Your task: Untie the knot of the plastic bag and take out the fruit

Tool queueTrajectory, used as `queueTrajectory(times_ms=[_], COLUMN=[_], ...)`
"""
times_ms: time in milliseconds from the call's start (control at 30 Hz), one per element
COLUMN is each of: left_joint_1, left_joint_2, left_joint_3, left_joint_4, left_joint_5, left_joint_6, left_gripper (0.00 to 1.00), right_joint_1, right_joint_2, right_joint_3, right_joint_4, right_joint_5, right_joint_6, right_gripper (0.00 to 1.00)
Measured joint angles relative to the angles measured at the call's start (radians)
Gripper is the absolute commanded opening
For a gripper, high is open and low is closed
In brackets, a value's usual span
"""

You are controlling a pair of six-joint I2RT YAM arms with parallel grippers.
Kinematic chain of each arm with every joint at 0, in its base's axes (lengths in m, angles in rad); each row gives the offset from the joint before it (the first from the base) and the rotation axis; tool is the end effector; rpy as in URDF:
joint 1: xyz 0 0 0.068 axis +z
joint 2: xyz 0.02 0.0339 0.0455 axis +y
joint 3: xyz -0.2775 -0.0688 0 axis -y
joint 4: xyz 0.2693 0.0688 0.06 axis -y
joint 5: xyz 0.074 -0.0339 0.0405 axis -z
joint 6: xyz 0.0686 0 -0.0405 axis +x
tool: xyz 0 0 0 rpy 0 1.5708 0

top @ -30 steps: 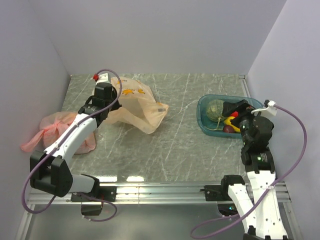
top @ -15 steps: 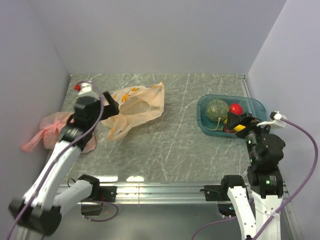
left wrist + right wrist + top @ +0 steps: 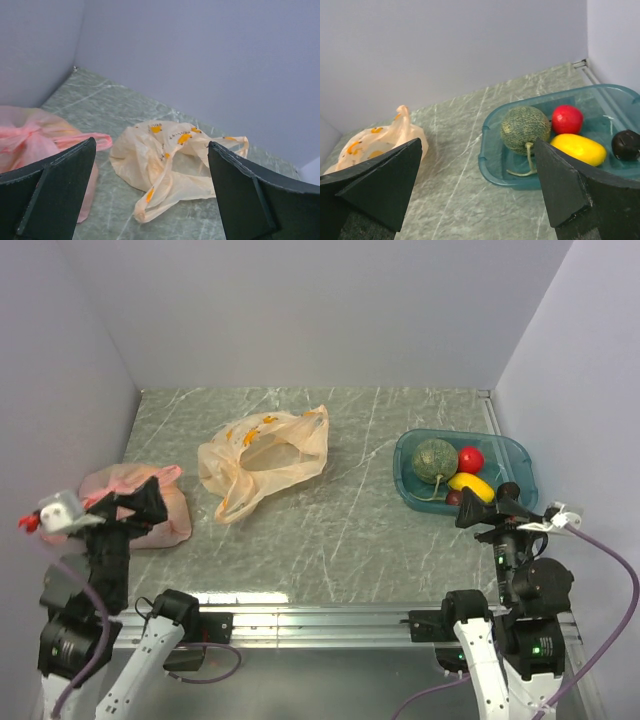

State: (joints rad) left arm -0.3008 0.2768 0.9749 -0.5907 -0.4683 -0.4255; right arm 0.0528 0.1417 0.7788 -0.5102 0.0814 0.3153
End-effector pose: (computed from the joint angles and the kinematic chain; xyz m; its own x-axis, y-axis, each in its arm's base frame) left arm 0.0619 0.0132 0.4229 0.1610 -0.4356 -0.8856 -0.1073 0.8843 -0.4545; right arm 0.0675 -0.0020 0.3791 0.1288 0.3163 -0.9399 -0.0126 0.9482 0.3174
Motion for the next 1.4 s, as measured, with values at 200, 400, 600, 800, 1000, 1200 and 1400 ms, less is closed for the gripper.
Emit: queueTrajectory(times_ms=[200,400,600,800,1000,1200,1400], left_joint_1=[0.0,0.0,0.0,0.0,0.0,0.0,0.0], left_joint_2=[-0.213,-0.273,-0.273,-0.273,-0.273,-0.273,-0.273], left_joint_3=[-0.04,-0.038,-0.048,-0.057,-0.069,-0.083,-0.1], left_joint_4=[-0.038,-0.055,-0.071,-0.067,-0.062,-0.039,-0.016], left_joint_5=[-0.058,-0.06,-0.06,-0.059,-0.051,-0.05,-0.034], left_joint_6=[0.028,0.051,0.047,0.047,0.047,0.046,0.047], left_gripper=[0.99,0.99,0.99,0.99,0.99,0.99,0.99], right_joint_1=[0.008,0.008,0.008,0.008,0.008,0.008,0.008], right_joint_2=[-0.094,-0.133,-0.133,-0.133,-0.133,-0.133,-0.133], right_joint_3=[-0.058,-0.089,-0.118,-0.118,-0.118,-0.118,-0.118], right_joint_4=[-0.004,0.014,0.029,0.037,0.039,0.041,0.046], right_joint_5=[0.076,0.102,0.122,0.135,0.135,0.134,0.134], right_joint_6=[-0.001,-0.017,-0.018,-0.018,-0.018,-0.018,-0.018], right_gripper=[1.0,1.0,1.0,1.0,1.0,1.0,1.0])
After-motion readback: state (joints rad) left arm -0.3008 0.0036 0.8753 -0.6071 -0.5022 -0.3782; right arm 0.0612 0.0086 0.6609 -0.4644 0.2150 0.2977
